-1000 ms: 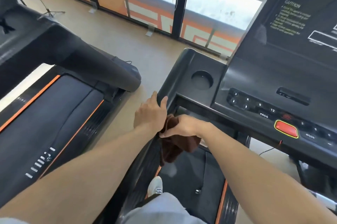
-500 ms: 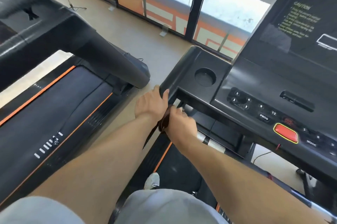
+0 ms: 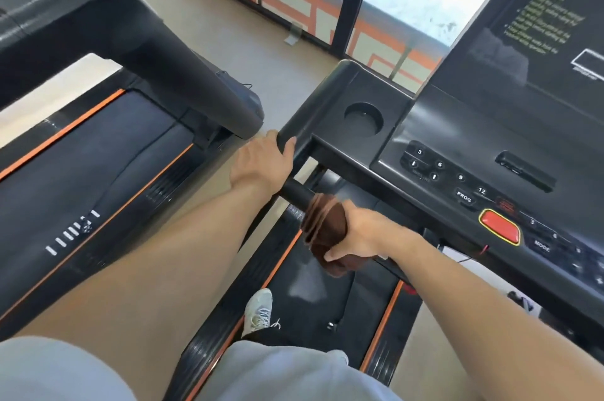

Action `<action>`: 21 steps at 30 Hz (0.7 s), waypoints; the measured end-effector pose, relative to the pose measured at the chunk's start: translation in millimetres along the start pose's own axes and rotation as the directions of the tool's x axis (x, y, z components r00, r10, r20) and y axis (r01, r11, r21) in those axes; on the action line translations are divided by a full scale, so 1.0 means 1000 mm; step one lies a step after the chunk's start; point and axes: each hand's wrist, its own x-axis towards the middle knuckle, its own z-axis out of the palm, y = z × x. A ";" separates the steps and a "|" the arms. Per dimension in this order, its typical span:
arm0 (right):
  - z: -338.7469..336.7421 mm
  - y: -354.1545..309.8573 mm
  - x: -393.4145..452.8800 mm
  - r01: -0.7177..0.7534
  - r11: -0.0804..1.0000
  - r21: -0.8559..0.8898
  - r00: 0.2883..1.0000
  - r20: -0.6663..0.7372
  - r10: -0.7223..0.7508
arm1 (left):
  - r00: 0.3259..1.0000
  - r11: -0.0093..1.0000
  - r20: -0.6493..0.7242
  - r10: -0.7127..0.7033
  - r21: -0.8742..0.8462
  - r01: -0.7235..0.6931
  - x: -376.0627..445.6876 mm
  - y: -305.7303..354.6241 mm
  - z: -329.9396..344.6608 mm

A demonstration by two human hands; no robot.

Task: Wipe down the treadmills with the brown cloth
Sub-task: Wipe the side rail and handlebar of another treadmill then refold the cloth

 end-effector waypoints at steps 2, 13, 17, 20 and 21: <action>-0.009 -0.001 0.008 0.024 0.987 0.162 0.998 0.054 -0.033 | 1.000 1.000 -0.002 0.012 -0.006 -0.012 0.002 -0.003 0.003; 0.020 -0.071 0.025 0.048 0.999 0.027 0.850 -0.526 -0.027 | 0.996 0.996 -0.048 0.068 0.062 -0.065 0.004 -0.005 0.010; 0.025 -0.070 0.032 0.078 0.997 0.009 0.839 -0.540 -0.061 | 0.991 0.993 -0.076 0.106 0.063 -0.102 0.004 -0.005 0.009; 0.020 -0.059 0.028 0.043 0.998 -0.036 0.872 -0.486 -0.055 | 0.963 0.963 -0.104 0.248 0.137 -0.233 0.002 -0.005 0.011; 0.020 -0.052 0.024 0.020 0.999 -0.036 0.888 -0.459 -0.034 | 0.950 0.945 -0.093 0.298 0.169 -0.280 0.000 -0.005 0.009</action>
